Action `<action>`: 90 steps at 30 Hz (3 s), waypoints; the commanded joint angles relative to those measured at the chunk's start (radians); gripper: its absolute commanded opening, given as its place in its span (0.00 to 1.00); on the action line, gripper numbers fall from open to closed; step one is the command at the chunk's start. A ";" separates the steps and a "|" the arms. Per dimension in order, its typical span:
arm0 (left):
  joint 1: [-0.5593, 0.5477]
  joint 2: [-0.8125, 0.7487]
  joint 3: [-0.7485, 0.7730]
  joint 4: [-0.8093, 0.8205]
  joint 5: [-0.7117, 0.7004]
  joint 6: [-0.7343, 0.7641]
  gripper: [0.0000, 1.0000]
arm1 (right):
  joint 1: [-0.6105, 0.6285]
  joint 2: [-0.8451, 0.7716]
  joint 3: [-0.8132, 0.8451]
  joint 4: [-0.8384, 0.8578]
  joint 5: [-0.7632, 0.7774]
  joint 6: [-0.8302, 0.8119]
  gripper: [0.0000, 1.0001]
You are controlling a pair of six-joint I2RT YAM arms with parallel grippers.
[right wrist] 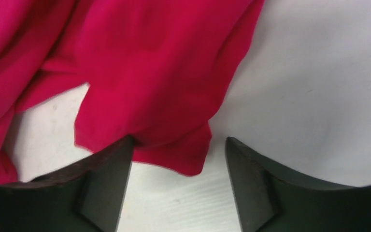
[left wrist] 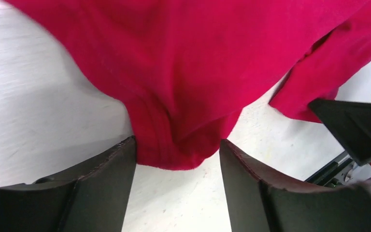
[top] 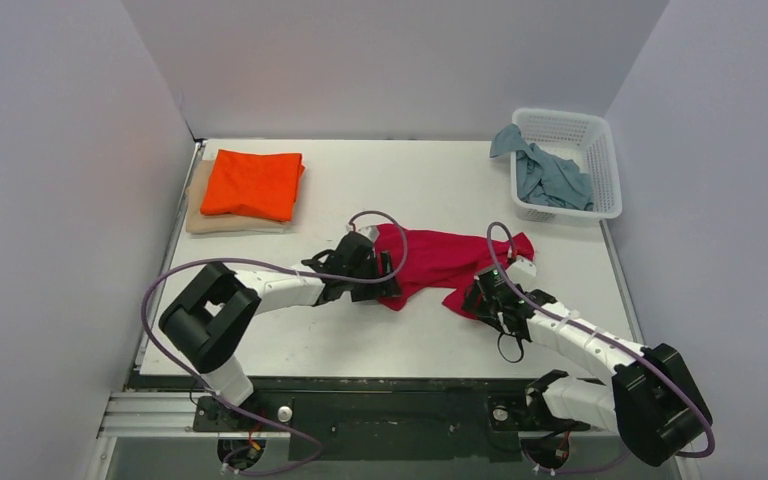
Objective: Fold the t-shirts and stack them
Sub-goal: Flatten out the tshirt
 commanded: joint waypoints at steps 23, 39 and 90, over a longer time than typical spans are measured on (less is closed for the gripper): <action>-0.027 -0.442 0.185 -0.203 -0.590 0.167 0.00 | -0.100 -0.336 0.352 -0.388 0.208 -0.268 0.00; -0.003 -0.830 0.552 -0.248 -0.831 0.520 0.00 | -0.106 -0.392 1.047 -0.509 0.104 -0.437 0.00; 0.504 -0.138 0.416 -0.405 -0.465 0.210 0.87 | -0.389 0.400 0.800 -0.301 0.202 -0.315 0.90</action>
